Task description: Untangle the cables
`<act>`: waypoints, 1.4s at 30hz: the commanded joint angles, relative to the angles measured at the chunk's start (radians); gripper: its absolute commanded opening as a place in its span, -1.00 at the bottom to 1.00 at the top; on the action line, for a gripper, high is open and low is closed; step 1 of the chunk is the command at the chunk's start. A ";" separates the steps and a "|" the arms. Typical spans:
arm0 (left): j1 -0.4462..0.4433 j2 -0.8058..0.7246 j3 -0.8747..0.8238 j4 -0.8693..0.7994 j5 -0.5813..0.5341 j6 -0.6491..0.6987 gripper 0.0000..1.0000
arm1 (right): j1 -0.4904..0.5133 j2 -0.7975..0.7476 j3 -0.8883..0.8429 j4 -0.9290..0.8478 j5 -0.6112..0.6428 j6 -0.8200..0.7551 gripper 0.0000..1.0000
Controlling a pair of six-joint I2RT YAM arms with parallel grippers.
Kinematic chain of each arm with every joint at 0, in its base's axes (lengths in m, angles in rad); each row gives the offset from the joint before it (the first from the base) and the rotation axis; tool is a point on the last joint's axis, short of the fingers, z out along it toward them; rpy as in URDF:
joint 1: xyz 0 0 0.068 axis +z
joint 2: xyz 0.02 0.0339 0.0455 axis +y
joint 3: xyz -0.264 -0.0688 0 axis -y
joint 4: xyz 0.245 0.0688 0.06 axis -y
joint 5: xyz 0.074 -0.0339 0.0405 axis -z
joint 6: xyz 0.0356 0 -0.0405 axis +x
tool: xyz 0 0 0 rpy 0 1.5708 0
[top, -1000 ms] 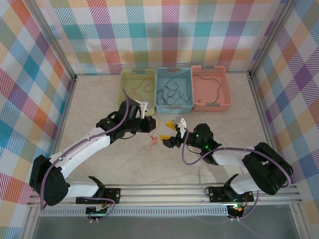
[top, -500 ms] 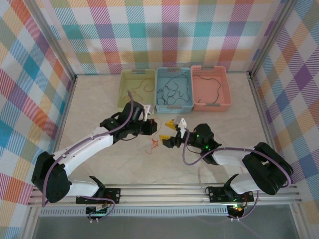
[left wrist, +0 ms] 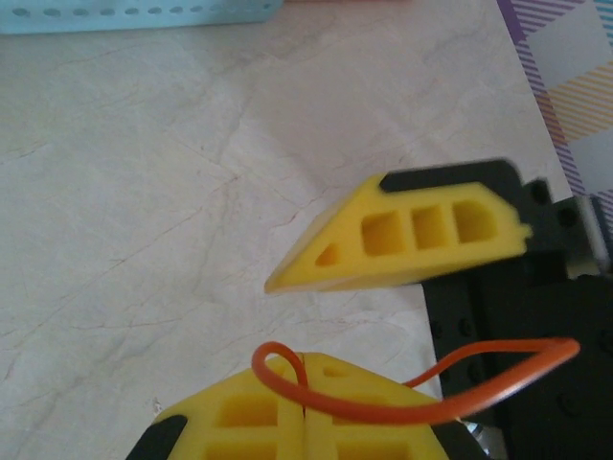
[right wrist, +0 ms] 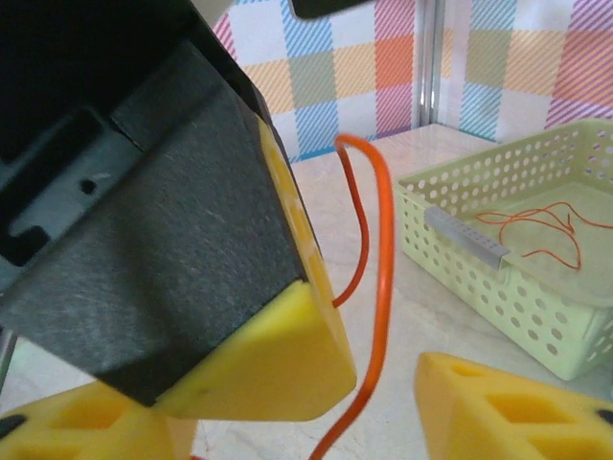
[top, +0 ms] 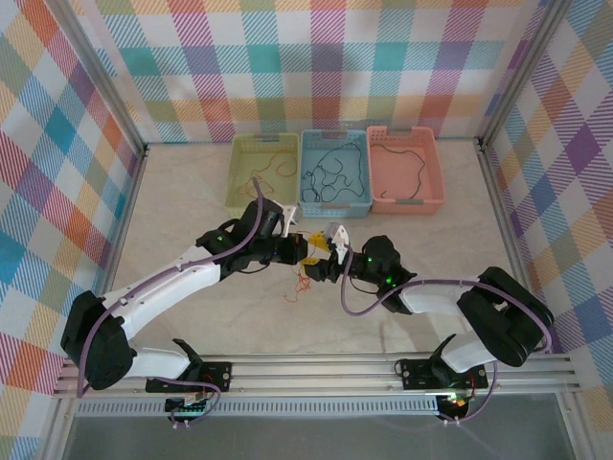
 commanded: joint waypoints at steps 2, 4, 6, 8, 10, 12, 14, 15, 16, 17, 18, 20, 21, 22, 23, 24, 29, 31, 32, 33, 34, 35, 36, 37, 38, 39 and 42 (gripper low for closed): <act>-0.025 -0.038 0.042 -0.035 0.012 -0.017 -1.00 | 0.002 0.030 0.044 0.002 0.109 0.022 0.04; -0.027 -0.050 0.049 -0.048 0.020 -0.019 -1.00 | 0.002 0.032 0.055 -0.019 0.135 0.021 -0.02; -0.029 -0.058 0.052 -0.058 0.031 -0.018 -1.00 | 0.002 0.035 0.062 -0.035 0.159 0.020 -0.07; -0.029 -0.068 0.051 -0.063 0.040 -0.020 -1.00 | 0.002 0.038 0.065 -0.037 0.181 0.021 -0.10; -0.030 -0.076 0.051 -0.067 0.050 -0.022 -1.00 | 0.002 0.043 0.071 -0.040 0.193 0.017 -0.11; -0.031 -0.082 0.052 -0.070 0.065 -0.024 -1.00 | 0.002 0.053 0.087 -0.074 0.219 0.021 -0.15; -0.031 -0.091 0.056 -0.076 0.084 -0.027 -1.00 | 0.001 0.065 0.105 -0.109 0.266 0.020 -0.22; -0.030 -0.098 0.058 -0.079 0.097 -0.030 -1.00 | 0.000 0.068 0.105 -0.110 0.290 0.021 -0.26; -0.030 -0.106 0.063 -0.081 0.114 -0.032 -1.00 | -0.002 0.069 0.102 -0.105 0.306 0.022 -0.28; -0.031 -0.111 0.064 -0.084 0.132 -0.032 -1.00 | -0.005 0.069 0.100 -0.104 0.318 0.021 -0.29; -0.032 -0.116 0.069 -0.088 0.155 -0.032 -1.00 | -0.007 0.067 0.100 -0.107 0.333 0.022 -0.29; -0.032 -0.126 0.076 -0.102 0.195 -0.029 -1.00 | -0.012 0.065 0.105 -0.123 0.364 0.026 -0.30; -0.031 -0.131 0.080 -0.116 0.208 -0.026 -1.00 | -0.016 0.063 0.107 -0.133 0.384 0.024 -0.33; -0.032 -0.140 0.081 -0.128 0.216 -0.022 -1.00 | -0.019 0.062 0.108 -0.144 0.406 0.027 -0.37; -0.031 -0.150 0.080 -0.139 0.222 -0.018 -1.00 | -0.023 0.059 0.106 -0.150 0.425 0.033 -0.41; -0.031 -0.162 0.078 -0.153 0.226 -0.013 -1.00 | -0.030 0.056 0.102 -0.154 0.440 0.038 -0.45; -0.032 -0.212 0.057 -0.199 0.271 0.005 -1.00 | -0.058 0.038 0.098 -0.198 0.535 0.067 -0.49; -0.032 -0.235 0.035 -0.209 0.306 0.008 -1.00 | -0.065 0.032 0.095 -0.210 0.572 0.069 -0.49; -0.031 -0.251 0.021 -0.207 0.316 0.006 -1.00 | -0.071 0.029 0.096 -0.218 0.593 0.072 -0.49; -0.031 -0.268 0.006 -0.203 0.322 0.003 -1.00 | -0.078 0.026 0.096 -0.230 0.610 0.079 -0.51; -0.031 -0.283 -0.007 -0.203 0.327 0.003 -1.00 | -0.086 0.024 0.095 -0.238 0.623 0.086 -0.51; -0.031 -0.295 -0.014 -0.209 0.329 0.004 -1.00 | -0.093 0.021 0.093 -0.247 0.633 0.095 -0.51; -0.031 -0.308 -0.018 -0.218 0.330 0.007 -1.00 | -0.102 0.018 0.092 -0.258 0.647 0.107 -0.51; -0.032 -0.320 -0.019 -0.227 0.323 0.011 -1.00 | -0.110 0.013 0.089 -0.266 0.657 0.118 -0.51; -0.031 -0.328 -0.019 -0.234 0.317 0.012 -1.00 | -0.117 0.010 0.087 -0.270 0.664 0.124 -0.51; -0.031 -0.339 -0.018 -0.240 0.311 0.014 -1.00 | -0.122 0.006 0.083 -0.273 0.669 0.131 -0.51; -0.032 -0.354 -0.012 -0.257 0.308 0.019 -1.00 | -0.136 -0.004 0.077 -0.286 0.691 0.143 -0.51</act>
